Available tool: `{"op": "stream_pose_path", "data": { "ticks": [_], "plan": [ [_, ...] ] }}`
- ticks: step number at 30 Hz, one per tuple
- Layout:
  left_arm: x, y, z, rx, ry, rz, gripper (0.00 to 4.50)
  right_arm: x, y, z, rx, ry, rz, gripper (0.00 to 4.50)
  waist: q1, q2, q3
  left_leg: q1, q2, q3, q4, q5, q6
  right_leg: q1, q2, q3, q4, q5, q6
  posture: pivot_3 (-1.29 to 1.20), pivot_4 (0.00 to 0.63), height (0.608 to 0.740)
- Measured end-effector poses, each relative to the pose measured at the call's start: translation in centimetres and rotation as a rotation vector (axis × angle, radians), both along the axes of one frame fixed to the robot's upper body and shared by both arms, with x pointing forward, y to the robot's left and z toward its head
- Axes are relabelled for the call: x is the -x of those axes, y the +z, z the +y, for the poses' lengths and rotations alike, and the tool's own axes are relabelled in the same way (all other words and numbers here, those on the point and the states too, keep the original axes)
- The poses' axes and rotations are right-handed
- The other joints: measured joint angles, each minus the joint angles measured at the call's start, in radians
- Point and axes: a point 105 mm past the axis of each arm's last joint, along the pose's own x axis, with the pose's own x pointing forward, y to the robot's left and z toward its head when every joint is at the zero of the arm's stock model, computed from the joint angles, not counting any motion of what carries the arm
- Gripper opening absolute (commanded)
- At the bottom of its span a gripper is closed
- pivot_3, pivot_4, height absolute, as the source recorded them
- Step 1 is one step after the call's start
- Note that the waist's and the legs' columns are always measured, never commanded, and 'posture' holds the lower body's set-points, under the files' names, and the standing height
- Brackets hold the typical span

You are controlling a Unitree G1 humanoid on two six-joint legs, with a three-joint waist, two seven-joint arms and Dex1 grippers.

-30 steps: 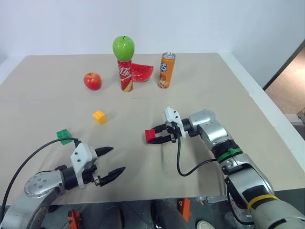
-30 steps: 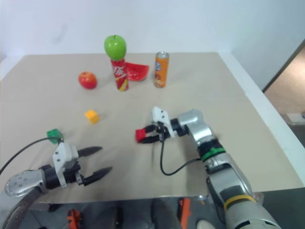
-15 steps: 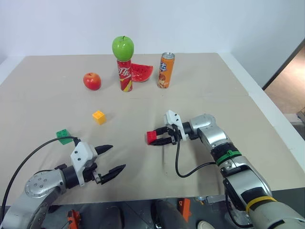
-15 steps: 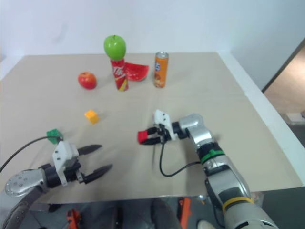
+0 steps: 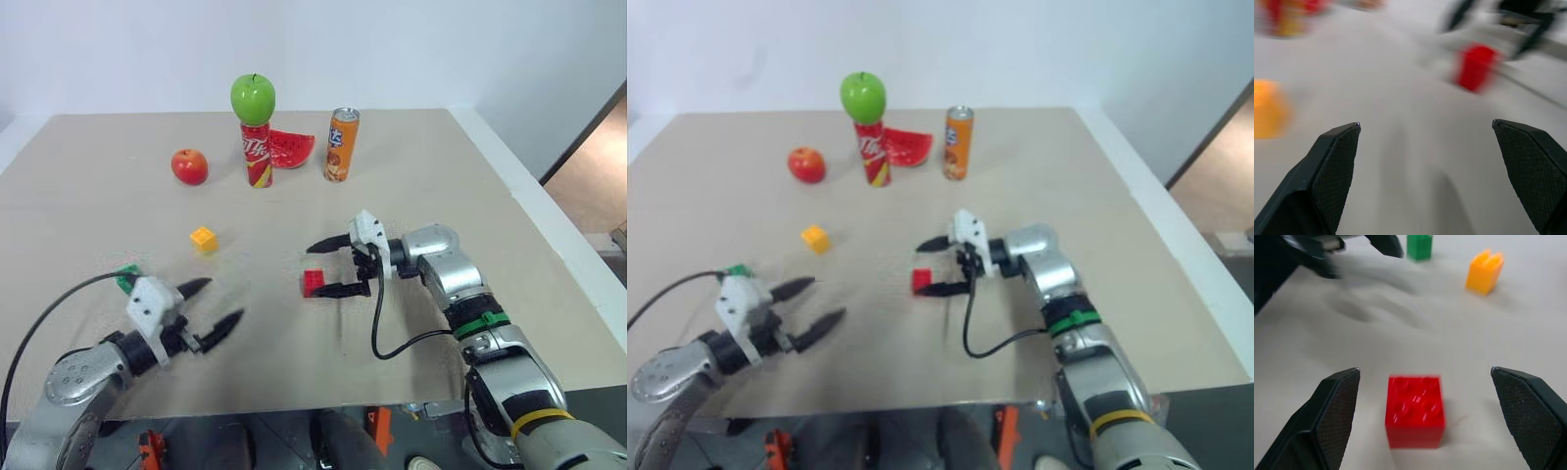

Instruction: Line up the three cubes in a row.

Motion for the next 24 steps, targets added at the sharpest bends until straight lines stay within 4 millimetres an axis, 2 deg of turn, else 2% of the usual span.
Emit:
{"op": "stream_pose_path", "data": {
  "ticks": [5, 8, 12, 16, 24],
  "plan": [
    [0.8, 1.8, 4.7, 0.062, 0.442, -0.13, 4.5, 0.8, 2.9, -0.2, -0.077, -0.005, -0.05, 4.46, 0.002, 0.0, 0.0, 0.0, 0.0, 0.0, 0.0, 0.0, 0.0, 0.0, -0.001, 0.0, 0.0, 0.0, 0.0, 0.0, 0.15, 0.74],
    [1.6, 1.1, 6.5, 0.073, 0.638, -0.12, 4.5, 1.4, 3.2, -0.2, -0.082, 0.01, -0.053, 4.46, 0.003, 0.0, 0.0, 0.001, -0.001, -0.001, 0.001, 0.0, 0.0, 0.001, -0.001, 0.0, 0.0, 0.0, 0.001, 0.0, 0.15, 0.74],
    [1.9, 0.4, 7.9, 0.093, 0.82, -0.12, 4.5, 2.1, 3.3, -0.2, -0.067, 0.042, -0.048, 4.46, 0.006, -0.001, 0.0, 0.001, -0.002, -0.001, 0.003, 0.001, 0.0, 0.002, 0.0, 0.0, 0.0, 0.002, 0.002, 0.0, 0.15, 0.74],
    [1.0, -0.1, 8.6, 0.137, 0.9, -0.115, 4.5, 2.3, 3.4, 0.0, -0.062, 0.057, -0.064, 4.46, 0.008, -0.001, -0.001, 0.001, -0.002, -0.001, 0.004, 0.002, 0.0, 0.002, 0.0, 0.0, 0.0, 0.004, 0.003, 0.0, 0.15, 0.74],
    [-0.9, -1.9, 8.4, 0.19, 0.899, -0.049, 4.5, 2.4, 3.4, 0.3, -0.059, 0.068, -0.103, 4.46, 0.008, -0.001, -0.001, 0.0, -0.002, 0.0, 0.003, 0.002, 0.0, 0.002, 0.0, 0.001, 0.0, 0.003, 0.003, 0.0, 0.15, 0.74]
  ]
}}
